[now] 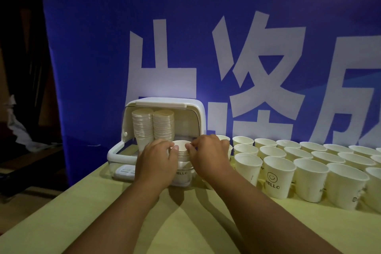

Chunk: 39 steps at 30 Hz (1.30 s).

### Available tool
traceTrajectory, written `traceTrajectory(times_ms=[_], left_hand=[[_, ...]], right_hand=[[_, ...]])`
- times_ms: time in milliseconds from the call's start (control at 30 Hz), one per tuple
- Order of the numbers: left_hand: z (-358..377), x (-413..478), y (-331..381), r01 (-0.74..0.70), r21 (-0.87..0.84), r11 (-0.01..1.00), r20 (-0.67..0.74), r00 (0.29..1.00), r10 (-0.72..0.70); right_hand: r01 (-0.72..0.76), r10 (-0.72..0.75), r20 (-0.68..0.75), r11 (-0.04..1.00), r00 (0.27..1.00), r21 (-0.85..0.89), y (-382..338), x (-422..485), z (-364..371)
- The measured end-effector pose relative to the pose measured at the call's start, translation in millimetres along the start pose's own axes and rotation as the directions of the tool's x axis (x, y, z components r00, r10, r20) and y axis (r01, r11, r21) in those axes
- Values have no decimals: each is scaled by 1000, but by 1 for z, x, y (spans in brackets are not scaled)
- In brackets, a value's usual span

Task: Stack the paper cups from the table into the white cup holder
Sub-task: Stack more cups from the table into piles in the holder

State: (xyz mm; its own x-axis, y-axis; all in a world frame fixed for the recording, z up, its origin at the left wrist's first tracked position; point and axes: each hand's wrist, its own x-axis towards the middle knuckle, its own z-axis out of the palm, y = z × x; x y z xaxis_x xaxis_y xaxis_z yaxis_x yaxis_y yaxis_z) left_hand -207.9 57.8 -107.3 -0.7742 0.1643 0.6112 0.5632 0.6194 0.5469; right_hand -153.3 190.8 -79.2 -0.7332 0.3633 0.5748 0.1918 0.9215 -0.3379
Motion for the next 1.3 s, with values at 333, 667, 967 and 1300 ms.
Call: traceTrajectory(times_ms=[333, 667, 967, 1300], left_hand=[[-11, -15, 35, -176, 80, 981, -56, 982, 181], [16, -41, 74, -294, 36, 955, 274, 922, 273], [24, -35, 67, -228, -18, 974, 316, 922, 222], [-12, -12, 56, -386, -166, 907, -240, 908, 342]], right_hand=[[-38, 37, 6, 984, 999, 174, 19, -2, -43], [-197, 203, 38, 973, 979, -121, 78, -30, -73], [-135, 162, 130, 972, 978, -190, 77, -26, -71], [-152, 167, 109, 979, 980, -135, 73, -16, -84]])
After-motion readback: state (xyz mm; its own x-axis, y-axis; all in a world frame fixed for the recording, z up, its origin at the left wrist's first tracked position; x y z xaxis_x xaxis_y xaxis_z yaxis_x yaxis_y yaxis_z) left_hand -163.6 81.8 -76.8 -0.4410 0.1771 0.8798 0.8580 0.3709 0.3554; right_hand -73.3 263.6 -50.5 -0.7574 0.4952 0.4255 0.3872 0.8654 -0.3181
